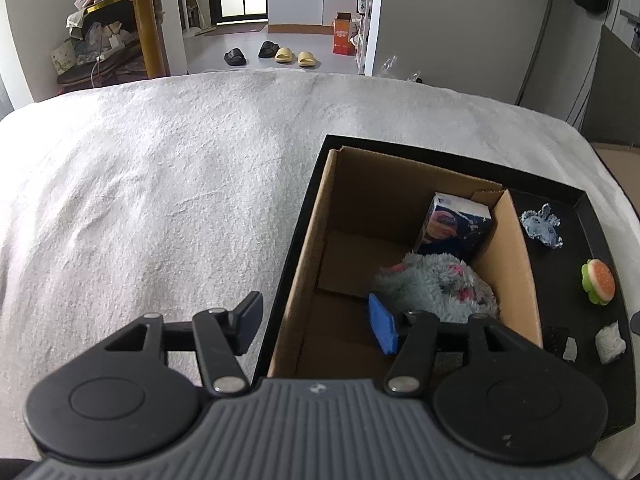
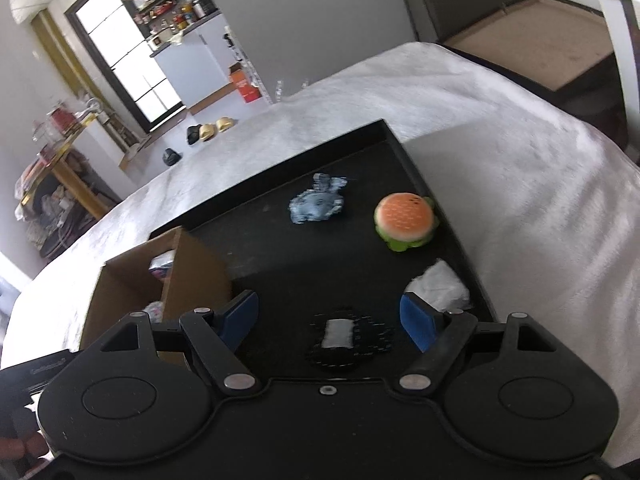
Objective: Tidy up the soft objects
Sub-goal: 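Move the right tool to the white wrapped item and grasp it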
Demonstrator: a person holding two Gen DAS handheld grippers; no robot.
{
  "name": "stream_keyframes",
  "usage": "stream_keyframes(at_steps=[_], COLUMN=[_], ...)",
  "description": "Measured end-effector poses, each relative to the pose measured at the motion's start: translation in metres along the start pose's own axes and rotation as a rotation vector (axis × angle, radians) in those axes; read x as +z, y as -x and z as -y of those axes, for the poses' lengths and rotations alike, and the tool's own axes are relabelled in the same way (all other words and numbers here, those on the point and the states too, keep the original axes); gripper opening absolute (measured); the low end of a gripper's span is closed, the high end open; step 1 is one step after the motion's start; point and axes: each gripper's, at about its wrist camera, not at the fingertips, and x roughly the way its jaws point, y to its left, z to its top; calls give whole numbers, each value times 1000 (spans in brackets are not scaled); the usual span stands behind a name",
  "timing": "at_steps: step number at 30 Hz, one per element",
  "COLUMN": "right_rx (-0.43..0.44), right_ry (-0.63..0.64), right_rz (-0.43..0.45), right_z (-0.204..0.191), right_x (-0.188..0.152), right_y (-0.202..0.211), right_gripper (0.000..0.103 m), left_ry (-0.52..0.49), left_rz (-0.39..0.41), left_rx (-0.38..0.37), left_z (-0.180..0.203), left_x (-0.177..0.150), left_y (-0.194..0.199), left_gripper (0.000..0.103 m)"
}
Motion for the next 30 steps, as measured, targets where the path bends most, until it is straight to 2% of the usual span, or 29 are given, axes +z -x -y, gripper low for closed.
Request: stream_keyframes(at_steps=[8, 19, 30], right_rx=[-43, -72, -104], right_ry=[-30, -8, 12], right_rz=[2, -20, -104], right_z=[26, 37, 39], right_x=[2, 4, -2], right_y=[-16, -46, -74], right_gripper=[77, 77, 72], left_ry=[-22, -37, -25], left_rz=[-16, -33, -47], left_rx=[18, 58, 70], left_z=[11, 22, 22], left_x=[1, 1, 2], left_y=[-6, -16, -21], left_gripper=[58, 58, 58])
